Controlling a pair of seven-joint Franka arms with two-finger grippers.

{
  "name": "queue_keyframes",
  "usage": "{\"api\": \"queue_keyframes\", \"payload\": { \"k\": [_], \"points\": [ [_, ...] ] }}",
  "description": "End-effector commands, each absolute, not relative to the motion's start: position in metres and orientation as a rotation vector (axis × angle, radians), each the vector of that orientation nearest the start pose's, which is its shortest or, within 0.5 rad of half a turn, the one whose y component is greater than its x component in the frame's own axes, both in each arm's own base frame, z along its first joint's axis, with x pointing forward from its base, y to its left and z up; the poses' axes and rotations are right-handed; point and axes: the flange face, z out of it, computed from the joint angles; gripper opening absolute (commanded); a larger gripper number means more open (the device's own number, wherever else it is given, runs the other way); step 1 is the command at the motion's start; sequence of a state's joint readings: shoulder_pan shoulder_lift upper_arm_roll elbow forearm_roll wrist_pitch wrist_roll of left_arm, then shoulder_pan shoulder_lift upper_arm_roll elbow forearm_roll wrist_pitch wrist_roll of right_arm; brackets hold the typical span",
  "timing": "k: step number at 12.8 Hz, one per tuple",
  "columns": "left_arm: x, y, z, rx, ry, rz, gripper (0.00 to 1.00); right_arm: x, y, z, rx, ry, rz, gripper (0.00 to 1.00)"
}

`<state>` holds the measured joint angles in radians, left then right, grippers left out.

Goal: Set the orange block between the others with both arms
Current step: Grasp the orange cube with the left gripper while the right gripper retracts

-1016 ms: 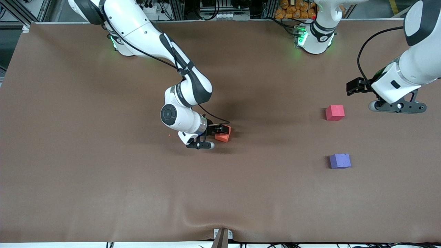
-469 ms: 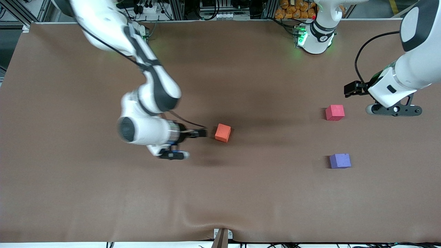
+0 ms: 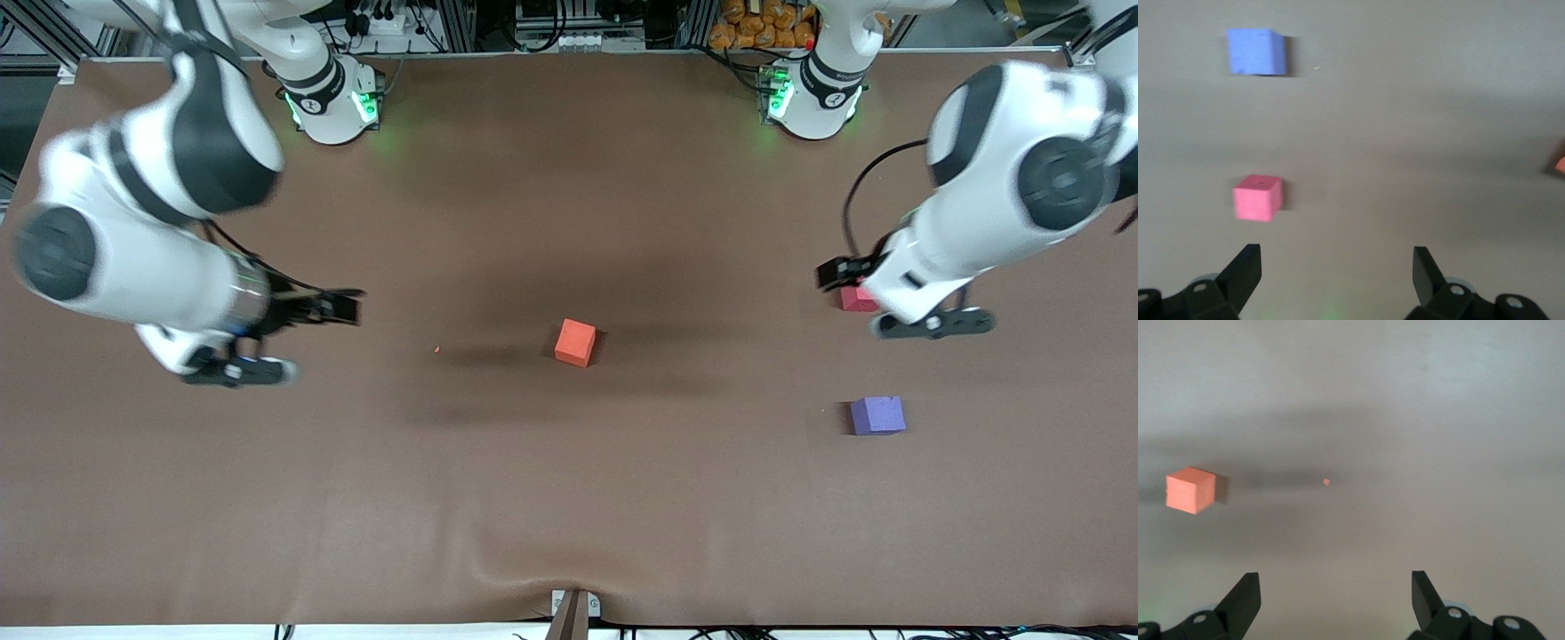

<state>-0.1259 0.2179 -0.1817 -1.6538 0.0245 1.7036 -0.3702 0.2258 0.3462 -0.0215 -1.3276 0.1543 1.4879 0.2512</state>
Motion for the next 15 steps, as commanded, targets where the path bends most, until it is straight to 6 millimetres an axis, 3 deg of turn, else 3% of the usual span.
{"api": "queue_keyframes", "payload": {
  "k": [1, 4, 6, 8, 11, 14, 15],
  "points": [
    [0.59, -0.219, 0.44, -3.083, -0.165, 0.201, 1.0, 0.607, 0.095, 0.551, -3.037, 0.159, 0.397, 1.0],
    [0.586, -0.287, 0.408, -3.113, -0.19, 0.121, 1.0, 0.605, 0.042, 0.569, -3.057, 0.259, 0.349, 1.0],
    [0.593, -0.332, 0.382, -3.148, -0.123, 0.094, 1.0, 0.597, 0.013, 0.581, -3.083, 0.205, 0.35, 1.0],
    [0.598, -0.391, 0.357, -3.177, -0.024, 0.072, 1.0, 0.592, -0.001, 0.59, -3.102, 0.161, 0.341, 1.0],
    [0.601, -0.436, 0.332, -3.269, 0.044, -0.101, 1.0, 0.588, -0.014, 0.598, -3.175, 0.124, 0.32, 1.0],
    [0.573, -0.488, 0.304, -3.304, 0.173, -0.185, 1.0, 0.587, -0.016, 0.602, -3.177, 0.049, 0.31, 1.0],
    [0.565, -0.497, 0.295, -3.297, 0.204, -0.181, 1.0, 0.587, -0.016, 0.601, -3.175, 0.054, 0.31, 1.0]
  ]
}}
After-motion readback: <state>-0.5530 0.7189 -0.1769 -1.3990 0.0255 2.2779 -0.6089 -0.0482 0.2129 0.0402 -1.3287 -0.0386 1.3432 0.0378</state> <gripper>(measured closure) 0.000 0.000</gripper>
